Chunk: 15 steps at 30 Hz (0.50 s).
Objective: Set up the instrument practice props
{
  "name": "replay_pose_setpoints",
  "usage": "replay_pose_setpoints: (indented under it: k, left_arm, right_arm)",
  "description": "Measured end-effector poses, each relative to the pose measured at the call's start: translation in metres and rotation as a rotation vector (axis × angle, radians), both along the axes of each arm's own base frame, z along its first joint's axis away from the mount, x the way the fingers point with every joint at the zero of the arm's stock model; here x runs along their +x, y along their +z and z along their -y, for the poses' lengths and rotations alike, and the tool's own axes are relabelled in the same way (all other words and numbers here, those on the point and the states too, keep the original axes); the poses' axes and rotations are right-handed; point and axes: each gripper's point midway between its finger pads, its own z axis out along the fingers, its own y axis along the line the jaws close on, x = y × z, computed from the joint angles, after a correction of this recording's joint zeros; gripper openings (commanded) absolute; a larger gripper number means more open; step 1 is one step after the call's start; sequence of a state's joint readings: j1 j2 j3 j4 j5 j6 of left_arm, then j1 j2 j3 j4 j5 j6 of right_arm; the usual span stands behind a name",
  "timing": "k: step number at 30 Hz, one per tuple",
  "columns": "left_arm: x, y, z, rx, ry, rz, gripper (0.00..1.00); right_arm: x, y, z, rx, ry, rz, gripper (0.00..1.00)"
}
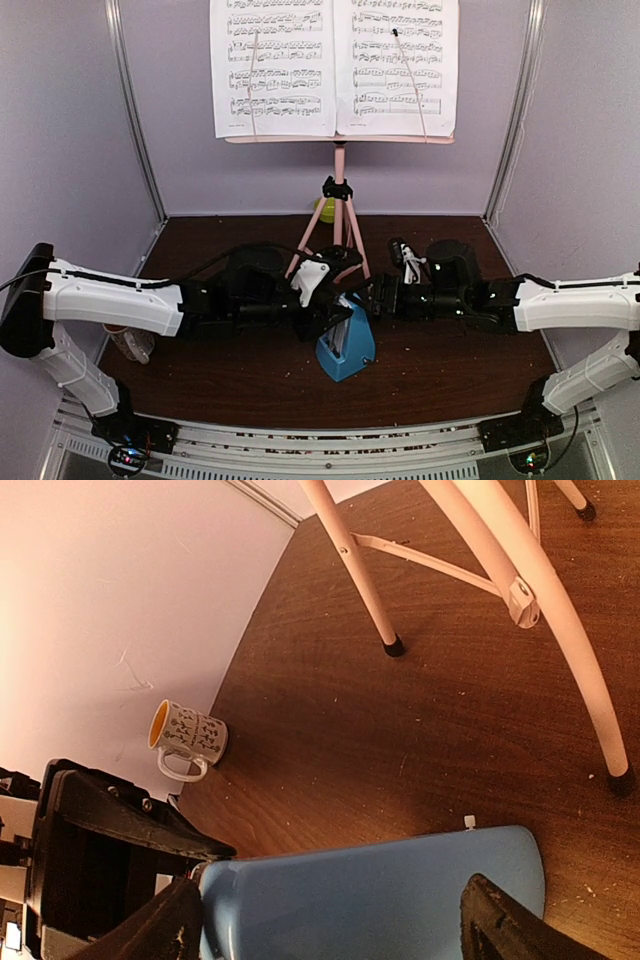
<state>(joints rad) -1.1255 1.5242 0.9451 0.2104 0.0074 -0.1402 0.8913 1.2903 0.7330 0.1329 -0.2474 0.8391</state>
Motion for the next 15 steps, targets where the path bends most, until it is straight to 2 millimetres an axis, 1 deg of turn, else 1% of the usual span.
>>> replay_pose_setpoints:
  k: [6,9,11,15]
  left_arm:
    - [0.000,0.001,-0.003,-0.004,0.004,0.003,0.29]
    - [-0.002,0.001,-0.006,-0.008,0.002,0.009,0.20]
    - [-0.004,0.001,-0.009,-0.010,-0.002,0.015,0.16]
    - [-0.007,0.002,-0.013,-0.010,-0.011,0.024,0.14]
  right_arm:
    - [0.000,-0.001,0.000,0.004,0.005,0.020,0.89]
    - [0.000,-0.001,-0.001,-0.003,0.014,0.033,0.89]
    - [-0.001,-0.001,-0.002,-0.004,0.024,0.040,0.90]
    - [-0.002,0.000,-0.004,-0.005,0.039,0.052,0.90]
